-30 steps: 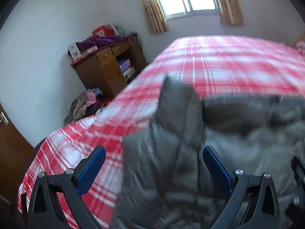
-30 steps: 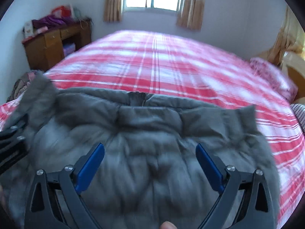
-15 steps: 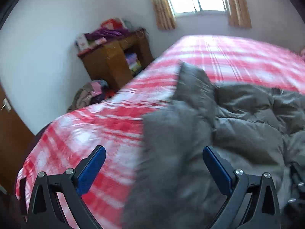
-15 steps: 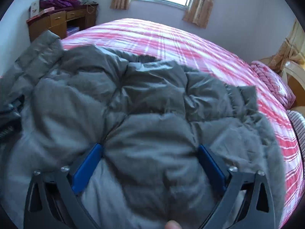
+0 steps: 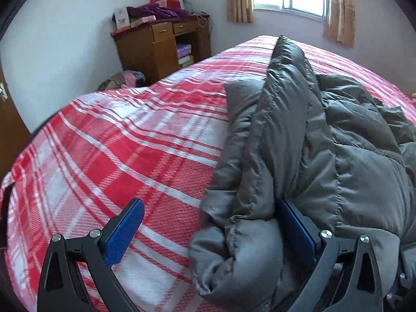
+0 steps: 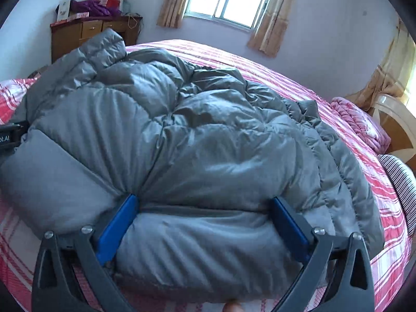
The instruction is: Fold large clothes
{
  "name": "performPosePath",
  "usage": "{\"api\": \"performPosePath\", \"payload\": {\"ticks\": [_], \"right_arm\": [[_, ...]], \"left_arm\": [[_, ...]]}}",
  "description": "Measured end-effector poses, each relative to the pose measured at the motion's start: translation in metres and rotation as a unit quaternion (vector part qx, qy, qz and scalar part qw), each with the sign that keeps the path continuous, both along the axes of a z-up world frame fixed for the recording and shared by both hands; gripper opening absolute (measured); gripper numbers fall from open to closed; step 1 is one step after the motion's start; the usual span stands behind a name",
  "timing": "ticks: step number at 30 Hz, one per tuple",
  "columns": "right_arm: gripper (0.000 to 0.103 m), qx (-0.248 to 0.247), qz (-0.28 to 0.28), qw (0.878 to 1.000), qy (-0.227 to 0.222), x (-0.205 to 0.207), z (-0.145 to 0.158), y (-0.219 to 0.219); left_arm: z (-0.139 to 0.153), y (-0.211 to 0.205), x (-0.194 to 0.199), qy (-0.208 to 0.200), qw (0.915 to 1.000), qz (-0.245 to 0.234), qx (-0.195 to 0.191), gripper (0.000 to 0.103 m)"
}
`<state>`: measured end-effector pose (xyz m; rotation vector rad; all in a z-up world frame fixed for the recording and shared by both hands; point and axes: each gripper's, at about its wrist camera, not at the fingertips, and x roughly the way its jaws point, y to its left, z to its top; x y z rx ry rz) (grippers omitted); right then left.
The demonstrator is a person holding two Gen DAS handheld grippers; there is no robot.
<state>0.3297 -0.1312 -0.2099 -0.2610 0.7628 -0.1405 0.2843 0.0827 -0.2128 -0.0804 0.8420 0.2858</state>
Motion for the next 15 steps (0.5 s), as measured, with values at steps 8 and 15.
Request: {"api": "performPosePath", "payload": {"ticks": [8, 15], "right_arm": [[0.103, -0.007, -0.002, 1.0, -0.021, -0.01, -0.006, -0.004], [0.103, -0.009, -0.003, 1.0, -0.014, -0.008, -0.005, -0.007]], "left_arm": [[0.005, -0.013, 0.002, -0.006, 0.9907, -0.091, -0.101, 0.031], [0.033, -0.014, -0.011, -0.043, 0.9871, -0.125, -0.09, 0.007]]}}
